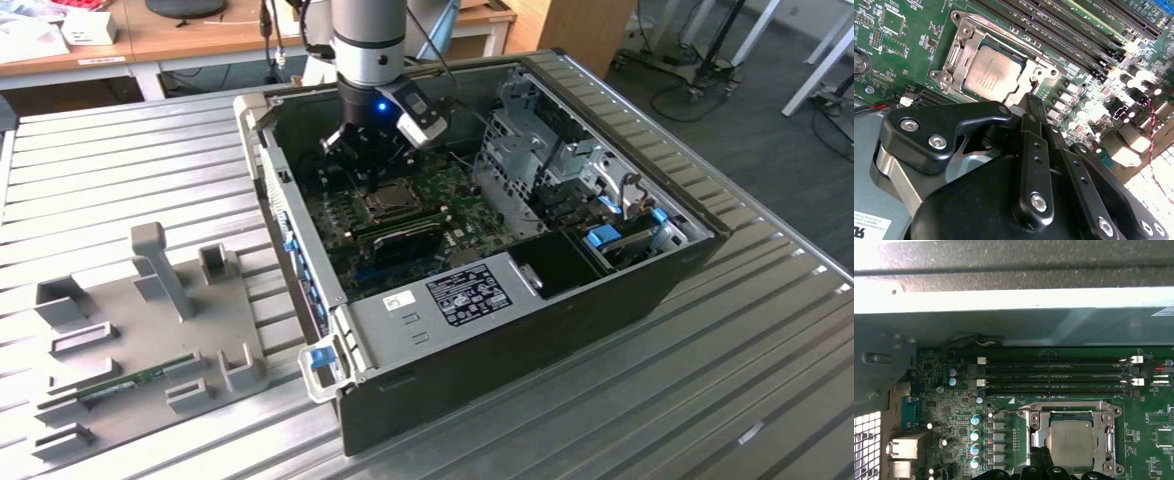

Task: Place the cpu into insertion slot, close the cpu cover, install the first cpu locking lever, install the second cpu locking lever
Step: 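Install the first cpu locking lever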

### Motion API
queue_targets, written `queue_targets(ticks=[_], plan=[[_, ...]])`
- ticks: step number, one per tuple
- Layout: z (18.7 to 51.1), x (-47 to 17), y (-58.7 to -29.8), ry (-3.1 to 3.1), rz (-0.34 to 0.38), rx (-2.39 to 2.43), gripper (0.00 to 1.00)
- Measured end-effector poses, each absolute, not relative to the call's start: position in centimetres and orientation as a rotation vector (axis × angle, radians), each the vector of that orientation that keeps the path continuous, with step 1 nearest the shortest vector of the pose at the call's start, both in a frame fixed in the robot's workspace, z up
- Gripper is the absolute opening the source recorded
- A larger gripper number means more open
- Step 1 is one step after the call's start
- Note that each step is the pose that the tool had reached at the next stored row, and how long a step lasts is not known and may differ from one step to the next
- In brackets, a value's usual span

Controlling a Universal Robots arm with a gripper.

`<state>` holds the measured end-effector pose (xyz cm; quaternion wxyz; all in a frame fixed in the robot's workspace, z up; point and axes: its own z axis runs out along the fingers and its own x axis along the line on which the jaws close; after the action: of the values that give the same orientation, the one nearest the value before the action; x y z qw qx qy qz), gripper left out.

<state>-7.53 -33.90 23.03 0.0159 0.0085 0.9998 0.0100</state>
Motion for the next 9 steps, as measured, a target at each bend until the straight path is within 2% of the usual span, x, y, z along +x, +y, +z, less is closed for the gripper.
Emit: queue_targets(ticks=[9], plan=[[24.02, -7.53, -33.89, 3.110, 0.031, 0.026, 0.10]])
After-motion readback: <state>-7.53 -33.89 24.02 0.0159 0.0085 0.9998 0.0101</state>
